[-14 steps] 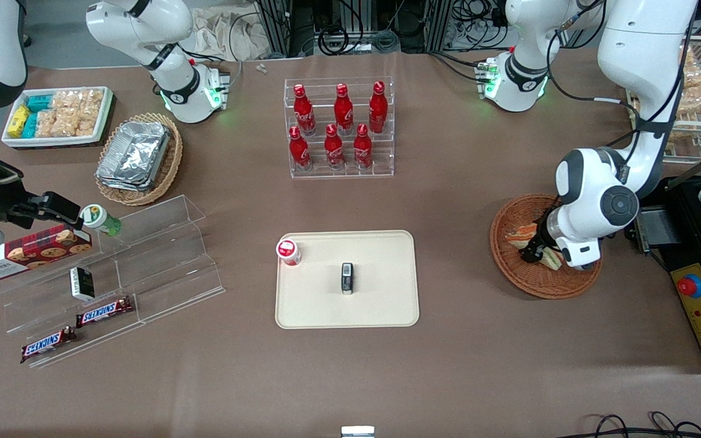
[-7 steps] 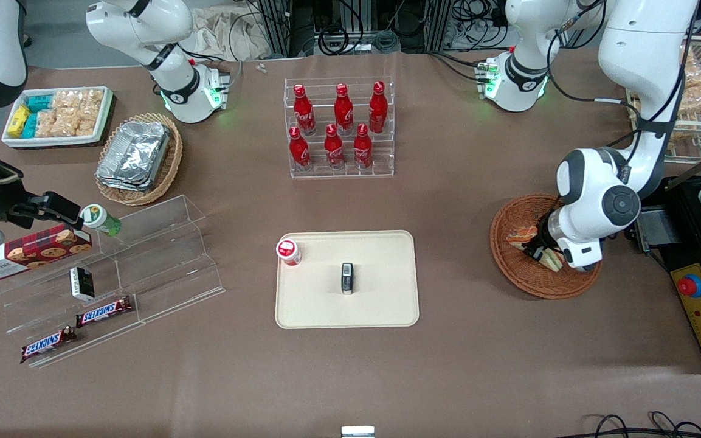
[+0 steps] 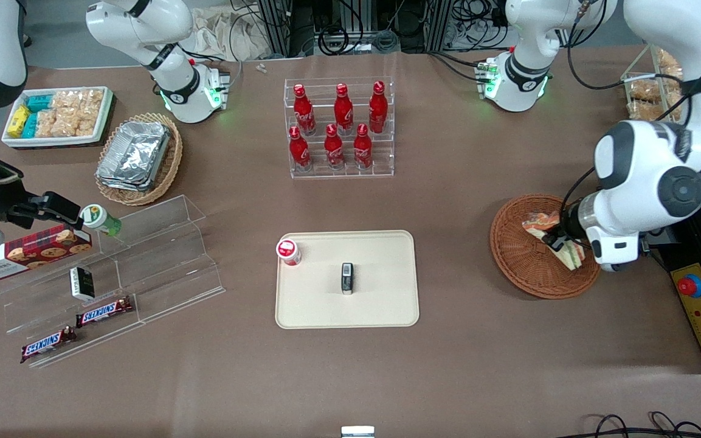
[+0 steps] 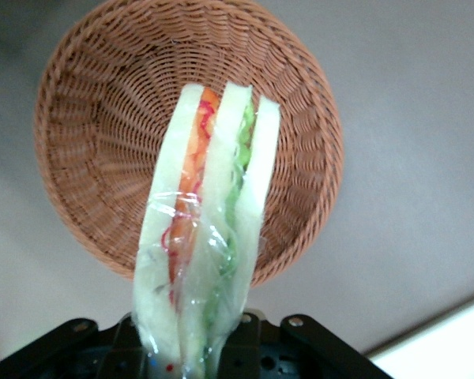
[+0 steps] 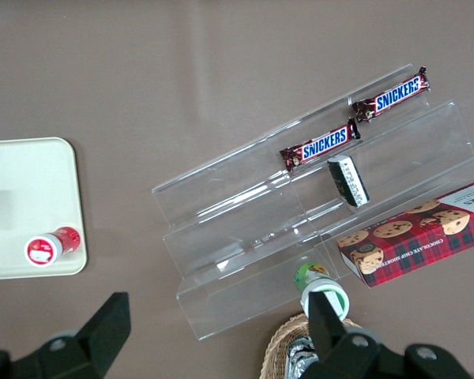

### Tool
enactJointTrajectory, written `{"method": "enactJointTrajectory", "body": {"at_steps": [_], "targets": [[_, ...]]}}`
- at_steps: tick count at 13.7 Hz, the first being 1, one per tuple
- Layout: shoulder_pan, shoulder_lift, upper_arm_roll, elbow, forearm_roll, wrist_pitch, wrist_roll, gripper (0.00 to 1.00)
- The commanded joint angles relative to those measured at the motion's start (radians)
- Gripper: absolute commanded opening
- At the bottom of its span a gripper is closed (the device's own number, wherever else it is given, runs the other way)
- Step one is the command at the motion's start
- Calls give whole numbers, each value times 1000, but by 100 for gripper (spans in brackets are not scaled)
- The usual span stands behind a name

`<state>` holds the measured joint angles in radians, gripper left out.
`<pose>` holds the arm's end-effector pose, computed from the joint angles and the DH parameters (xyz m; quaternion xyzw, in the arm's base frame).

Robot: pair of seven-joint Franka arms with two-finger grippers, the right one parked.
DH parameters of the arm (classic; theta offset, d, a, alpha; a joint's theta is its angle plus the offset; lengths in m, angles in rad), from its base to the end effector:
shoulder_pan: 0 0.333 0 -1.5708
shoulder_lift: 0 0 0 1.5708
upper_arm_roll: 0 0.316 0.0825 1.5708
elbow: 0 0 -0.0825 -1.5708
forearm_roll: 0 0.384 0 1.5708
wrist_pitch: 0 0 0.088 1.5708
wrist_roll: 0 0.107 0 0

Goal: Place sandwich from basket to tray
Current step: 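Close the left gripper on the sandwich and lift it, then carry the sandwich with the left gripper over the white tray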

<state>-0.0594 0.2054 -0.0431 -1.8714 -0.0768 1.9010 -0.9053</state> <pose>0.5856 -0.0648 0.3912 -0.9100 -0.4033 0.0959 0.0077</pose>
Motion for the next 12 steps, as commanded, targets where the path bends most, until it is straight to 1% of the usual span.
{"method": "enactJointTrajectory", "body": {"at_steps": [1, 4, 6, 8, 10, 12], "targets": [[-2, 15, -21, 102, -6, -89, 94, 0], [0, 25, -124, 175, -6, -100, 118, 0], [-5, 55, -179, 216, -1, -94, 160, 0], [-40, 109, -230, 265, 12, -85, 157, 0], [-130, 199, -238, 380, 73, -98, 140, 0], [-151, 268, -241, 464, 72, -112, 158, 0]]}}
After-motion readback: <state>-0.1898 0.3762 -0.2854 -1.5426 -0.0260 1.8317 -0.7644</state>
